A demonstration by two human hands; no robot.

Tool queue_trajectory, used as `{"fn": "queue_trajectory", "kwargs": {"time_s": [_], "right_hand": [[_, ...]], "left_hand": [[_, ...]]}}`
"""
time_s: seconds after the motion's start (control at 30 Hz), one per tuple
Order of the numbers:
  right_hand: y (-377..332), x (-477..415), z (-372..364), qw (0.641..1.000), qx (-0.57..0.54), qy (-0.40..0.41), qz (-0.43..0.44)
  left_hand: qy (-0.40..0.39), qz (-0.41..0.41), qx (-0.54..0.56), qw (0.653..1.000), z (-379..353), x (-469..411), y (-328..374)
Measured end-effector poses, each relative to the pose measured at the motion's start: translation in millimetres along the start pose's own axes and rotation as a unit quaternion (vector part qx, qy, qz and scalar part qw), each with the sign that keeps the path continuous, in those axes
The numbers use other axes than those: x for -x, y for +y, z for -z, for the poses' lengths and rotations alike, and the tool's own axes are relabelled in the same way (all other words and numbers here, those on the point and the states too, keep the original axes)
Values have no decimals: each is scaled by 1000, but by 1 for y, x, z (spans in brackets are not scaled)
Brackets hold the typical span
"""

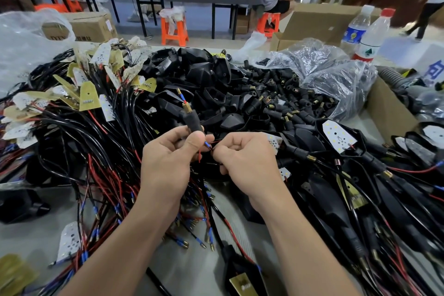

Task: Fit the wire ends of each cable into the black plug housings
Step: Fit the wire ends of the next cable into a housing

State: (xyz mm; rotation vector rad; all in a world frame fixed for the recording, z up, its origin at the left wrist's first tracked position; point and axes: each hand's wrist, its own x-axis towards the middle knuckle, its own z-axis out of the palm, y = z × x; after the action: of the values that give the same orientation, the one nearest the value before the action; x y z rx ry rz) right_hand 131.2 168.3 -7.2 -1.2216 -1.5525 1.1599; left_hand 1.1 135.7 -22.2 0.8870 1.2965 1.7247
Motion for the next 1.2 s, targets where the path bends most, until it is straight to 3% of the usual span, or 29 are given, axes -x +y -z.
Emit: {"fn": "queue_trajectory", "kwargs": {"time_s": [0.2,0.47,0.67,0.83,1.0,1.2], "right_hand": [[1,0,-2,998,-58,-14,0],[2,3,-4,993,54,7,106],[0,3,-8,996,-70,29,47],[-4,5,-8,979,-198,-41,-20],[-5,5,1,981,-175,-84,-19],[4,4,-10,998,-37,8,46]], "left_hand": [[-3,-27,-1,1000,2,0,1],[-24,-21,-52,998,2,2,1],[-60,-37,-56,996,1,4,1],[-27,-40,-39,998,2,0,0],[10,-14,-2,1000,1,-2,0],[-56,-44,-109,991,4,3,1]]}}
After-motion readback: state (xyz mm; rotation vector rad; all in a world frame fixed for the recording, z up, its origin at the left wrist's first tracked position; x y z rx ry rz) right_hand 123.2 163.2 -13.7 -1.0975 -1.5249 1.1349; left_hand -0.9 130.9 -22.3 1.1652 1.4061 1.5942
